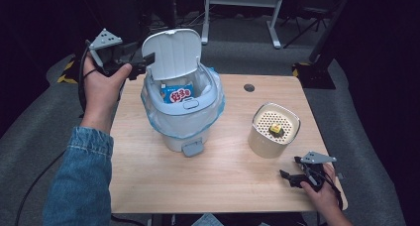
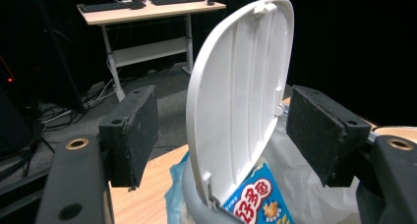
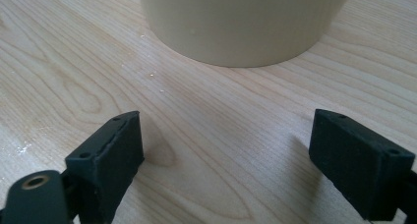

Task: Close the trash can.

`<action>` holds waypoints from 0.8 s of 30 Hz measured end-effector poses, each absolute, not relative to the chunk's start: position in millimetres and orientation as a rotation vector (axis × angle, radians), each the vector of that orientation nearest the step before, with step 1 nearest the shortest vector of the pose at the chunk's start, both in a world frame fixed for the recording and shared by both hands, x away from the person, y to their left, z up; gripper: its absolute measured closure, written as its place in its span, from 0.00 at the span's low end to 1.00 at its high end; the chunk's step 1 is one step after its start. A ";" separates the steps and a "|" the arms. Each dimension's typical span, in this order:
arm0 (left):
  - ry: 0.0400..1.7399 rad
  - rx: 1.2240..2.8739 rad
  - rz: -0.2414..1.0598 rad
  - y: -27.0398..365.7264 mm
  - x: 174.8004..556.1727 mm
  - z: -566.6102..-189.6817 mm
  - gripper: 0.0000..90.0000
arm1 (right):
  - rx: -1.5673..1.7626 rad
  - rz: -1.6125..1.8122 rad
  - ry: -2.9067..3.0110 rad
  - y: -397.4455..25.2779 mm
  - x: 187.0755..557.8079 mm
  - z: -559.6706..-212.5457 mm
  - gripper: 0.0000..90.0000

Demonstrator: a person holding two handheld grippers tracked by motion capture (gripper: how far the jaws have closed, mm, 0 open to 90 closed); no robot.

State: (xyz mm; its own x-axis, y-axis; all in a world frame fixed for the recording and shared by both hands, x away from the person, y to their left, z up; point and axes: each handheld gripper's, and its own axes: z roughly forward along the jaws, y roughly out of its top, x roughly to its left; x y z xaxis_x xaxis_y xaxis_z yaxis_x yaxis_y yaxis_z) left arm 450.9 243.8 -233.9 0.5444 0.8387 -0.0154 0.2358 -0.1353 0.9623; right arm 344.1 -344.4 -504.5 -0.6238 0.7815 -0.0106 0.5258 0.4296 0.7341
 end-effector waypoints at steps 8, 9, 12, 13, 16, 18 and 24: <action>0.875 1.674 0.616 235.3 465.0 -230.5 0.32 | 1.120 1.016 2.338 -344.3 344.1 -504.6 0.15; 0.865 1.675 0.607 233.5 464.7 -229.8 0.33 | 1.119 1.015 2.338 -344.4 344.1 -504.5 0.15; 0.853 1.700 0.615 228.2 461.6 -228.3 0.31 | 1.118 1.015 2.338 -344.4 344.1 -504.6 0.15; 0.848 1.710 0.613 227.4 460.1 -227.7 0.31 | 1.118 1.015 2.338 -344.4 344.1 -504.6 0.15; 0.838 1.724 0.586 226.7 453.3 -225.5 0.33 | 1.119 1.015 2.338 -344.4 344.1 -504.6 0.15; 0.835 1.731 0.563 225.3 447.8 -225.4 0.35 | 1.119 1.015 2.338 -344.3 344.1 -504.6 0.15; 0.795 1.810 0.529 214.8 425.4 -231.8 0.35 | 1.119 1.015 2.337 -344.3 344.1 -504.6 0.15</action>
